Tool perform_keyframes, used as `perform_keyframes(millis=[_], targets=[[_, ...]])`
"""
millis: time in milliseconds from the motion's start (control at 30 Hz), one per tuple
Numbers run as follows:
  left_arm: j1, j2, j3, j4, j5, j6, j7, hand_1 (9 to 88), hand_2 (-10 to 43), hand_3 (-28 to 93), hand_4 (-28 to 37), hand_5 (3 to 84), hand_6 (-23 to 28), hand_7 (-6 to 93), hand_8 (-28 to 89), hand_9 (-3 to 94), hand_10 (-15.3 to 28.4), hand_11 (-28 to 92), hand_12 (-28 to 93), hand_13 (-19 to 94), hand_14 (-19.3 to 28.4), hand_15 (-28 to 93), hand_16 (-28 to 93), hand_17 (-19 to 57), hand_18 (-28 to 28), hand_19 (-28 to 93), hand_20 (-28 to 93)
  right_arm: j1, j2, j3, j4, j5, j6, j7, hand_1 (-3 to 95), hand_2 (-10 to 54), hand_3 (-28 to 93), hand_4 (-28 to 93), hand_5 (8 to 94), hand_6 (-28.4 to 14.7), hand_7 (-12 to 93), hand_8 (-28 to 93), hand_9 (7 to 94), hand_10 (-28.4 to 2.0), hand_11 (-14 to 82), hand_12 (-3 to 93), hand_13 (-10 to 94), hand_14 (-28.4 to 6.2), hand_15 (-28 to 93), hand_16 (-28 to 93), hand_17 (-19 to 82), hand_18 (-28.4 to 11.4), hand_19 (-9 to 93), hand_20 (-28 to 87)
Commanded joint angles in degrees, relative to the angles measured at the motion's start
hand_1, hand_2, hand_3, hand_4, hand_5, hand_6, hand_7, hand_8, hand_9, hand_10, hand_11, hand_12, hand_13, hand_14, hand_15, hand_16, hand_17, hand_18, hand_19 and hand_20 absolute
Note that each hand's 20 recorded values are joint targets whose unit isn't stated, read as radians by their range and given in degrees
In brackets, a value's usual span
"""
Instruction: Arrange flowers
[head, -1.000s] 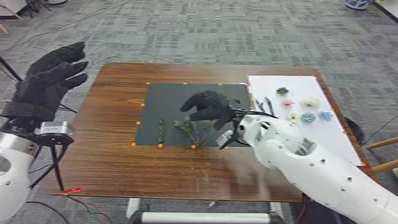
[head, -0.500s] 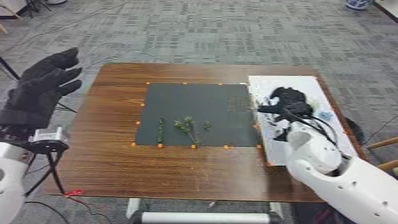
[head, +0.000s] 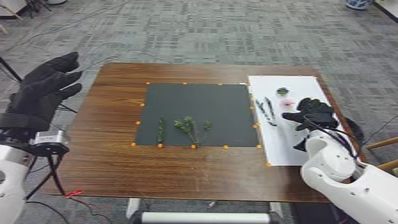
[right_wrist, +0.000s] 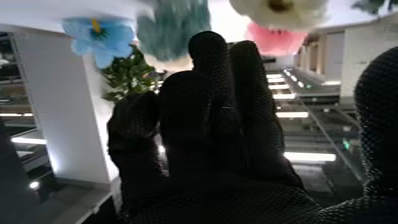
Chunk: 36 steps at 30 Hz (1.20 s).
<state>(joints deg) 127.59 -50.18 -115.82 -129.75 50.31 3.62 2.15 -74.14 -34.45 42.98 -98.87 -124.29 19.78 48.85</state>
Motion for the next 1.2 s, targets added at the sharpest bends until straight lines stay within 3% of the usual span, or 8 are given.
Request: perform_keyframes(millis=[33,567,1033,1200], targets=[[0.35,-0.56,0.13,-0.1,-0.21,0.55,-0.39,25.5,-3.9,71,-27.0,22.9,2.2,20.3,-10,14.5,9.3,20,19,5,12.2,38,-5,-11.5,17.6,39,8,2.26,-0.4,-0.45,-1.67,-0.86,2.04,-0.73,20.5,-9.5,72,-28,54.1,-3.1,27,-12,59.2,-13.1,41.3,30.5,59,-11.8,78,34,30,-22.2,86,52],[-0.66,-0.15,0.82,0.4,-0.2,0.41,-0.41,25.5,-3.4,71,-26.9,23.1,2.3,20.2,-10,14.5,9.3,20,19,5,12.2,38,-5,-11.5,17.6,39,8,7.39,-1.54,-7.43,-1.52,0.21,-1.86,-3.27,24.4,-9.5,67,-28,57.6,-2.3,28,-12,60.6,-13.0,45.2,32.9,60,-11.7,78,34,30,-22.1,86,52],[-0.5,-0.28,0.34,0.02,-0.12,0.57,-0.64,25.6,-3.3,71,-26.7,23.2,2.4,19.9,-10,14.6,9.3,20,19,6,12.3,38,-5,-11.5,17.6,39,8,13.94,-4.62,-13.5,5.1,1.45,-11.57,-4.45,28.0,-9.5,60,-28,56.8,-3.0,26,-12,59.9,-13.2,45.0,33.5,60,-11.5,78,35,30,-22.3,86,52],[-0.24,-0.53,0.13,-0.14,-0.1,0.79,-0.48,25.7,-3.1,71,-26.6,23.2,2.4,19.8,-10,14.6,9.3,19,19,6,12.3,38,-5,-11.6,17.7,39,8,15.48,-5.36,-15.68,4.03,0.48,-15.53,-4.27,23.4,-9.5,71,-28,57.2,-2.3,29,-12,60.2,-13.3,46.3,34.3,60,-11.0,77,35,30,-22.3,86,52]])
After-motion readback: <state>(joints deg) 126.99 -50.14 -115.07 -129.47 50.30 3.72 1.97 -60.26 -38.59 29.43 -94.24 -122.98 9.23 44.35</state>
